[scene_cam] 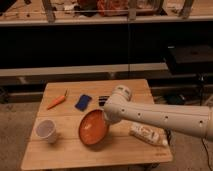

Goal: Pick up the ceramic bowl

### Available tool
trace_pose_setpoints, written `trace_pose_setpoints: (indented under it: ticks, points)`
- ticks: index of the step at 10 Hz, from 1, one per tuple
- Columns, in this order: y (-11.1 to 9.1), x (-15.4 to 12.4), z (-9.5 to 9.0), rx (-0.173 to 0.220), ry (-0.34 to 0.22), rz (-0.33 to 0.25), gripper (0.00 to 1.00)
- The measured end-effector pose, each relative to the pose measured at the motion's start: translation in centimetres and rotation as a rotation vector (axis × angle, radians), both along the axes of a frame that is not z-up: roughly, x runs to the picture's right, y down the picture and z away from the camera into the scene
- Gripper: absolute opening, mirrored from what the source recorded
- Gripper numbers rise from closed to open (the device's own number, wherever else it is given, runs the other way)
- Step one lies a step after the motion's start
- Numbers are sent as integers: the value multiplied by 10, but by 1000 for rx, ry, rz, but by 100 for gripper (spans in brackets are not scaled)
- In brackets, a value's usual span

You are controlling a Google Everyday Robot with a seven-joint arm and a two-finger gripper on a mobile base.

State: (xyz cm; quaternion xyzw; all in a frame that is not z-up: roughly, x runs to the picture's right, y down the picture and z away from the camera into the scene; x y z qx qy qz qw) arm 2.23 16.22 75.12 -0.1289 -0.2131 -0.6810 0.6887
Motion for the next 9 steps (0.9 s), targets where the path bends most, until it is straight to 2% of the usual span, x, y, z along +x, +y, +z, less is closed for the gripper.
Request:
trace_pose_setpoints:
  ticks: [9]
  points:
    - [-25,-4,-16,26,-9,-7,9]
